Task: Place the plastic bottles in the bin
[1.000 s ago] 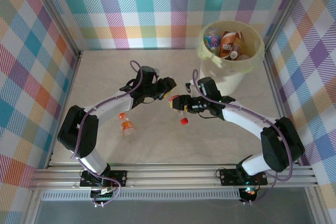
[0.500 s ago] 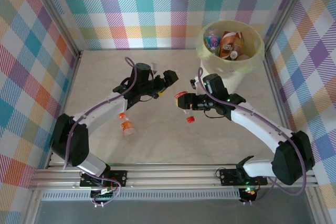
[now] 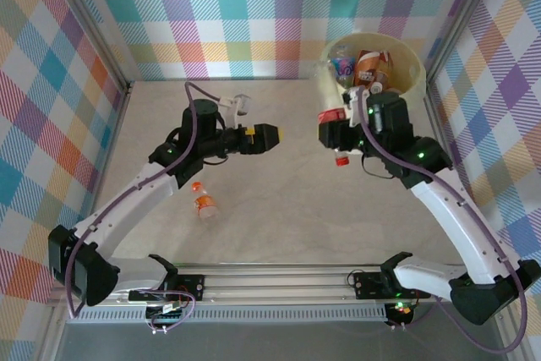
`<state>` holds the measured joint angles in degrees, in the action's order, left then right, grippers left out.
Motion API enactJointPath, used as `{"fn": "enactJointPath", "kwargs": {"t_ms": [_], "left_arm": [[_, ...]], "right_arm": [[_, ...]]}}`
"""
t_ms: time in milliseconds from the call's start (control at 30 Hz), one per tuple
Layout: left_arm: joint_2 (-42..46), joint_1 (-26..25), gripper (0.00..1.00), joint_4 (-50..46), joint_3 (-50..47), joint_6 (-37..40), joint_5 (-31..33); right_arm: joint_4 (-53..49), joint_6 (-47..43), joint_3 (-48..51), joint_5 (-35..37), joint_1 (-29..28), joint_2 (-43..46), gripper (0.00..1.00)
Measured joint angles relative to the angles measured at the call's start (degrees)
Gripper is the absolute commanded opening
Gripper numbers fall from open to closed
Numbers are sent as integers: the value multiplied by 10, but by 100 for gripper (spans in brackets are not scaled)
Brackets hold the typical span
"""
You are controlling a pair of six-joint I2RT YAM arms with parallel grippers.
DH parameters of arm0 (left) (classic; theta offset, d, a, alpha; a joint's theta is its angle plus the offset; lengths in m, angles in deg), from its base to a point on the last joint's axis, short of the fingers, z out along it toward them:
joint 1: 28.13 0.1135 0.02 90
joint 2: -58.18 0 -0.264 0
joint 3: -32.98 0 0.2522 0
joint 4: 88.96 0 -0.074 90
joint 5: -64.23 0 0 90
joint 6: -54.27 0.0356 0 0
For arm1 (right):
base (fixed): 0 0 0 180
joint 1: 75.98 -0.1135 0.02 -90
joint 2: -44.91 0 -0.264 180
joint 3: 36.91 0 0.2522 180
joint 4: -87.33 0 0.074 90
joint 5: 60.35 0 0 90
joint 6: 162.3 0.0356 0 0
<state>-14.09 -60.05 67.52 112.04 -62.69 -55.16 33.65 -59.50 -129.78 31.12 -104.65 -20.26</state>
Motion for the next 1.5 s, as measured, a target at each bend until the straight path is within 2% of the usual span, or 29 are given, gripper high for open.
{"fn": "enactJointPath", "kwargs": {"t_ms": [267, 433, 600, 833, 1267, 1500], "left_arm": [[40, -3, 100, -61, -37, 42, -16], [46, -3, 100, -68, -52, 43, -16], [47, -6, 100, -67, -53, 43, -16], [48, -7, 100, -66, -66, 40, -14], [49, -13, 100, -66, -70, 39, 0], [49, -13, 100, -66, -70, 39, 5]], "right_arm": [[-85, -63, -192, 123, 61, -95, 53], [-127, -87, -271, 162, 108, -160, 53], [-163, -99, -332, 175, 160, -222, 53], [-222, -110, -470, 179, 209, -335, 53], [-338, -107, -704, 194, 234, -507, 54], [-380, -91, -717, 205, 245, -526, 56]]}}
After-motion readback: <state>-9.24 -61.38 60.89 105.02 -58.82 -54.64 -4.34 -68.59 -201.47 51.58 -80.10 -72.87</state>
